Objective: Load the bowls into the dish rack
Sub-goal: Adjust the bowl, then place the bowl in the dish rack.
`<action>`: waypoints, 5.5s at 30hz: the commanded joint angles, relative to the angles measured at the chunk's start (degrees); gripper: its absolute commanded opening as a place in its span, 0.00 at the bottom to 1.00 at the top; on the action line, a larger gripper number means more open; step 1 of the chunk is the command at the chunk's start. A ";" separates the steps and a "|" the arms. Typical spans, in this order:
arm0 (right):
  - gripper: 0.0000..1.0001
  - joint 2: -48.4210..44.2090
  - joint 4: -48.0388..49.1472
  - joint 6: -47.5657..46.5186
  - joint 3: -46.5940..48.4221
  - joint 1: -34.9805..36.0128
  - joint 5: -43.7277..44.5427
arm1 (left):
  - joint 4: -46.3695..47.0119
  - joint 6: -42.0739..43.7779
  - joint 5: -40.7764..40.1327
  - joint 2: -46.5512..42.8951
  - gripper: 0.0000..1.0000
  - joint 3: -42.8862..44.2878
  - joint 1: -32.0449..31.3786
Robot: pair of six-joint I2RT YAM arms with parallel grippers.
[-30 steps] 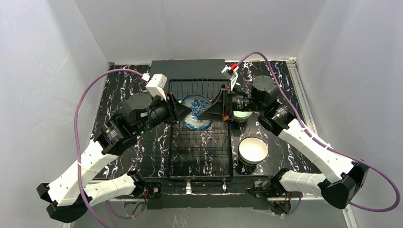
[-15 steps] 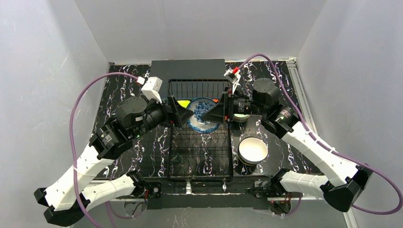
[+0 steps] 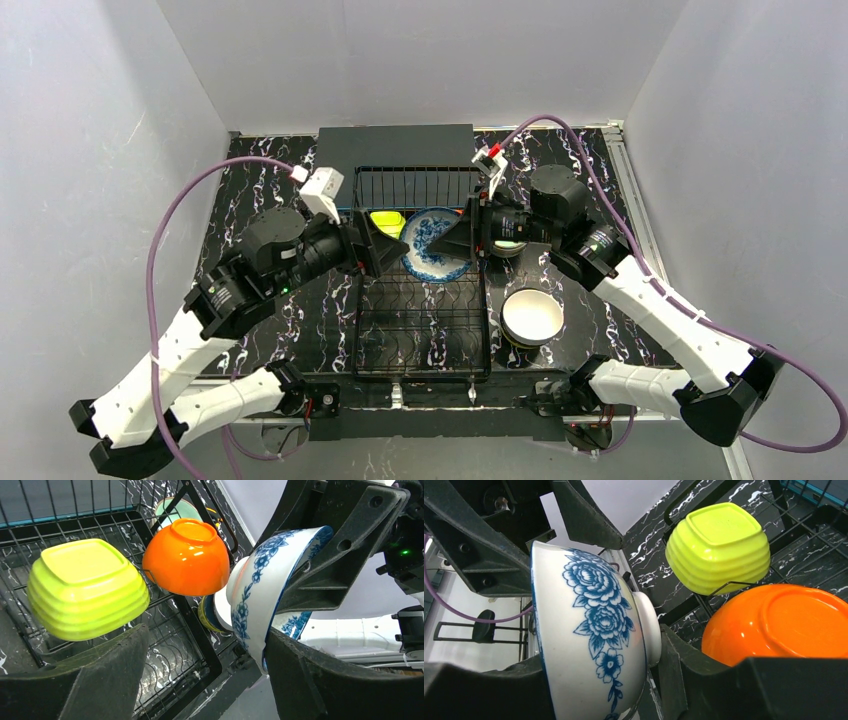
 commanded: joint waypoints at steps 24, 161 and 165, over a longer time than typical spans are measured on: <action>0.72 -3.85 3.31 0.83 0.69 0.25 2.26 | 3.35 -2.69 -3.62 2.30 0.00 -3.11 0.71; 0.01 -26.11 1.72 -0.49 -39.36 0.24 30.40 | -3.41 -10.26 7.79 1.82 0.85 -29.44 15.99; 0.01 -26.15 2.86 0.62 -39.98 0.27 30.78 | -3.01 -7.41 11.48 2.75 0.86 -28.59 20.28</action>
